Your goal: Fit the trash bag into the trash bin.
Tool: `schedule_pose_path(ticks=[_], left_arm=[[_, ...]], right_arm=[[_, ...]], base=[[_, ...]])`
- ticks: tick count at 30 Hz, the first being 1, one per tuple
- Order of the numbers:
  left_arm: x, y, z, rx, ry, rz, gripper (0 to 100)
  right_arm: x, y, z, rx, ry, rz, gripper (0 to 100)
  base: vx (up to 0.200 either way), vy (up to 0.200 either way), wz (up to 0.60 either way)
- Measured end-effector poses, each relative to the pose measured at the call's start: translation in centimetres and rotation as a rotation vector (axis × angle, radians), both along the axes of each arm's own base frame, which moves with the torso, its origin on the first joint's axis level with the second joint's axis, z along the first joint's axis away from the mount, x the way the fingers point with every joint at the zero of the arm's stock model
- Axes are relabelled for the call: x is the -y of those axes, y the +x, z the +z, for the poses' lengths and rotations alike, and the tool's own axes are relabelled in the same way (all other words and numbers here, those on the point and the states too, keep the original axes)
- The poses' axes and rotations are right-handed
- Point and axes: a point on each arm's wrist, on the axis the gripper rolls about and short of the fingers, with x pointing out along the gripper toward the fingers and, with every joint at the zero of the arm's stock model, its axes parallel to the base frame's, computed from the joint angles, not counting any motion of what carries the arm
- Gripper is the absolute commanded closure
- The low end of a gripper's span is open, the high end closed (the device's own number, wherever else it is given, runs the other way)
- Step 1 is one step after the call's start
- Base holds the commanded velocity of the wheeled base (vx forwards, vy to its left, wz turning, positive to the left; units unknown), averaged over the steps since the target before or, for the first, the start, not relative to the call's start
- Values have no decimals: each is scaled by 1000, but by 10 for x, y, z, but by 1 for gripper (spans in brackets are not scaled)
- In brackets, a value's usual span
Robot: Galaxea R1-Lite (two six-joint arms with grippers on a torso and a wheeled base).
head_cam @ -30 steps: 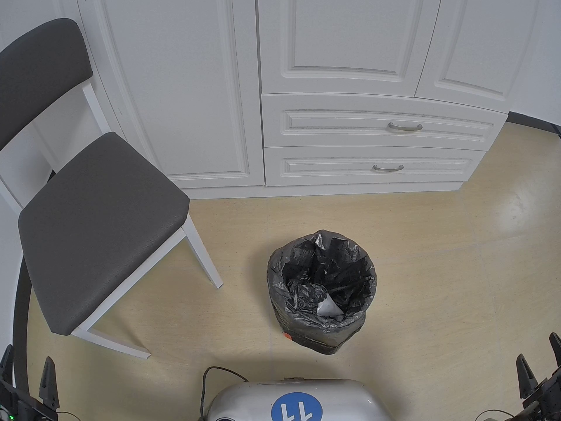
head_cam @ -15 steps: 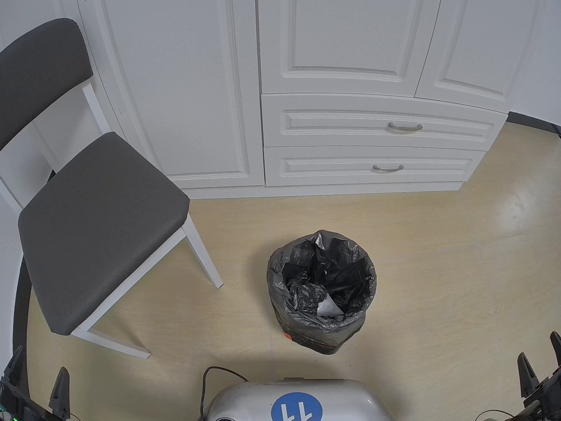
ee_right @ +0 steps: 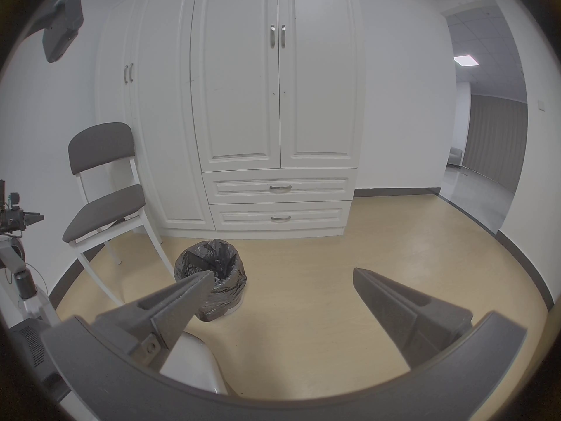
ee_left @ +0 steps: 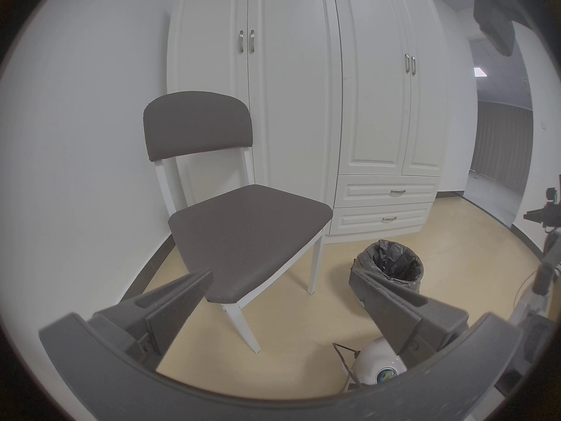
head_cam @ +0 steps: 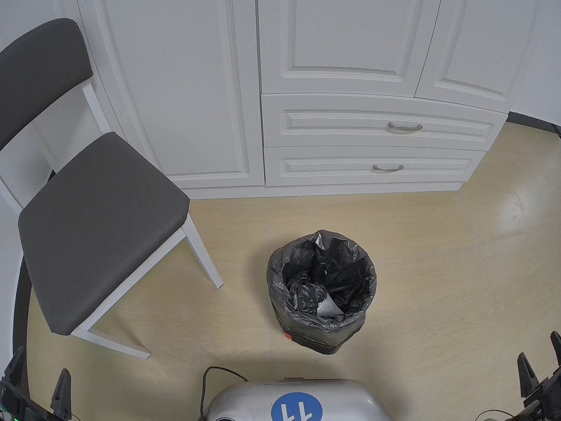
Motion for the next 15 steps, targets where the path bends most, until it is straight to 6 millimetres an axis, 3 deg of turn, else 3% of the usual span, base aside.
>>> schedule_pose_path(ticks=[15], left_arm=[[0, 0, 1, 5, -17, 15, 0]], right_arm=[[0, 0, 0, 2, 13, 2, 0]], base=[[0, 0, 0]])
